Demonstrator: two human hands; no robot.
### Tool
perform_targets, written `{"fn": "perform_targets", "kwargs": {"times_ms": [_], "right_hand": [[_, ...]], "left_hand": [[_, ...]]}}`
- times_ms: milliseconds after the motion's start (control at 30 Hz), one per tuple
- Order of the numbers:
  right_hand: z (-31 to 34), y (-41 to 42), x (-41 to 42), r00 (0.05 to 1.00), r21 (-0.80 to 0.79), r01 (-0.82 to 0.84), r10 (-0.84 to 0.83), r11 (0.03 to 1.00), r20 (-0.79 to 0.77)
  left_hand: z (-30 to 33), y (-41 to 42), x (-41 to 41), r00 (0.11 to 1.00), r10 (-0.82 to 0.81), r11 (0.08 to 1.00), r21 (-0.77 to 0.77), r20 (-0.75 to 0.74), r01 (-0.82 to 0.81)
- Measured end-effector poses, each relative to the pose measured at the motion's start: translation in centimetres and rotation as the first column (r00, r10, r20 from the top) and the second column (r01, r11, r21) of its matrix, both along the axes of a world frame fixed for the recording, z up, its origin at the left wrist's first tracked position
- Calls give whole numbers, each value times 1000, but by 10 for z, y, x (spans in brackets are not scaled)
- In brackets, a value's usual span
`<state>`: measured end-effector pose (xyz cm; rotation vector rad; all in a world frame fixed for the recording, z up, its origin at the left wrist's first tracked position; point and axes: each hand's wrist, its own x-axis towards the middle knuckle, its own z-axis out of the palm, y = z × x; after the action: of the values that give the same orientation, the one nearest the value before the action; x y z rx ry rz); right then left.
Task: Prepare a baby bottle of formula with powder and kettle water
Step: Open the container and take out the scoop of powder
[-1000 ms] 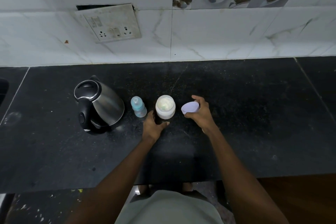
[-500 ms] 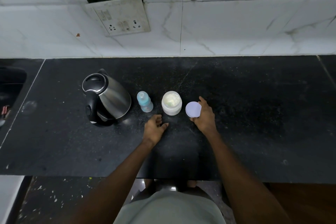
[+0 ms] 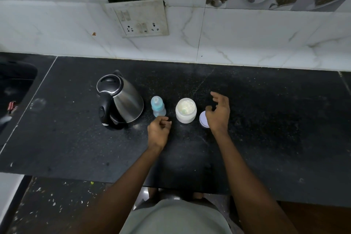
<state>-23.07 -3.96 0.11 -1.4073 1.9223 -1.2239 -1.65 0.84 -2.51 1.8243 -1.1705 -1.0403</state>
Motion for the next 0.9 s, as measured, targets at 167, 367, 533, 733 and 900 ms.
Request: {"fn": "perform_targets", "kwargs": {"times_ms": [167, 367, 533, 733, 900], "right_hand": [[32, -19, 34, 996, -172, -80, 72, 982, -51], [43, -27, 74, 969, -160, -232, 214, 960, -119], [34, -23, 69, 888, 158, -353, 383, 922, -255], [33, -13, 60, 852, 397, -308, 437, 864, -288], [32, -16, 48, 839, 434, -304, 454, 848, -300]], "left_hand": [[7, -3, 17, 996, 83, 993, -86, 25, -81], [12, -10, 36, 994, 96, 990, -106, 43, -91], [10, -11, 32, 1000, -24, 996, -84, 0, 24], [5, -12, 15, 990, -136, 989, -54, -31, 134], [4, -14, 15, 983, -183, 982, -47, 2, 183]]}}
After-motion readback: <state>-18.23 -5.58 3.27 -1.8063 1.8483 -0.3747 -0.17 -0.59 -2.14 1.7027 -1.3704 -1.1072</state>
